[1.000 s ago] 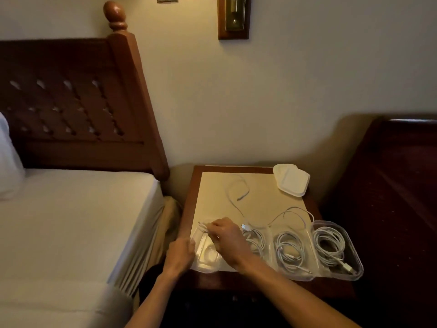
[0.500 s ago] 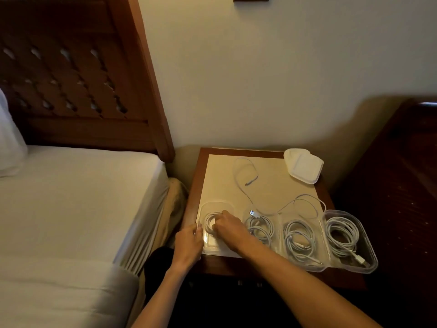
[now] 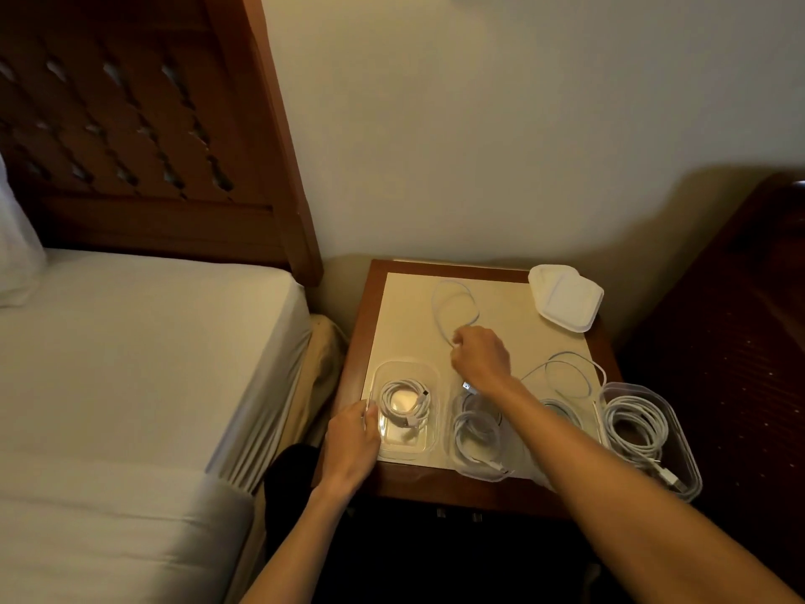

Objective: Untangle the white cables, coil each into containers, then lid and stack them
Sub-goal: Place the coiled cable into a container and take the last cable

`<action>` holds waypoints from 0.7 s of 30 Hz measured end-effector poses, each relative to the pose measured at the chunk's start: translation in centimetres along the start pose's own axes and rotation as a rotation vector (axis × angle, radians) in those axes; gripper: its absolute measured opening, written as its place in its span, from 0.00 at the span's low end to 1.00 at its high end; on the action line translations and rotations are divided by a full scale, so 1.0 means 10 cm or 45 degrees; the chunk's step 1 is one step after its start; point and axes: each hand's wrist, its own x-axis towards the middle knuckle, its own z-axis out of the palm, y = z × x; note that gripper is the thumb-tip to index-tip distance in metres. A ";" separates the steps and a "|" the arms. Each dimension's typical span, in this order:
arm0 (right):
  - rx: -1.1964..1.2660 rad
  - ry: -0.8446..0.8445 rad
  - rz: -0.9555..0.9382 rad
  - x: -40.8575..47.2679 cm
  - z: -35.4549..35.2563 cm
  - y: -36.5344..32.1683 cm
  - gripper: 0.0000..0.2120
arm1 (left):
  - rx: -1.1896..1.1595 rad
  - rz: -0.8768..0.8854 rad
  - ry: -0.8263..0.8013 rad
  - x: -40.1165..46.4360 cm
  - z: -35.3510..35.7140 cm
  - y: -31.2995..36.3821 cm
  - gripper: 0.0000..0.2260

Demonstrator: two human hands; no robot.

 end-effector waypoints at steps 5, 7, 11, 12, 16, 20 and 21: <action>-0.248 -0.453 0.284 0.32 -0.02 0.20 0.19 | 0.019 0.029 -0.013 0.05 0.00 -0.04 0.17; -0.240 -0.475 0.297 0.38 -0.01 0.22 0.25 | -0.002 0.033 -0.025 0.05 -0.02 -0.03 0.17; -0.188 -0.476 0.339 0.45 0.06 0.23 0.24 | 0.076 -0.021 -0.038 0.02 -0.09 -0.04 0.15; -0.167 -0.477 0.335 0.47 0.08 0.24 0.21 | 0.123 -0.040 0.003 0.02 -0.11 -0.04 0.15; 0.107 -0.441 0.238 0.54 0.00 0.27 0.05 | 0.135 0.085 0.197 0.13 -0.20 0.23 0.12; 0.302 -0.210 0.004 0.56 -0.45 0.14 0.09 | -0.008 0.387 0.169 0.45 -0.31 0.96 0.08; 0.310 -0.145 -0.052 0.56 -0.61 0.10 0.09 | -0.035 0.476 0.146 0.56 -0.33 1.17 0.08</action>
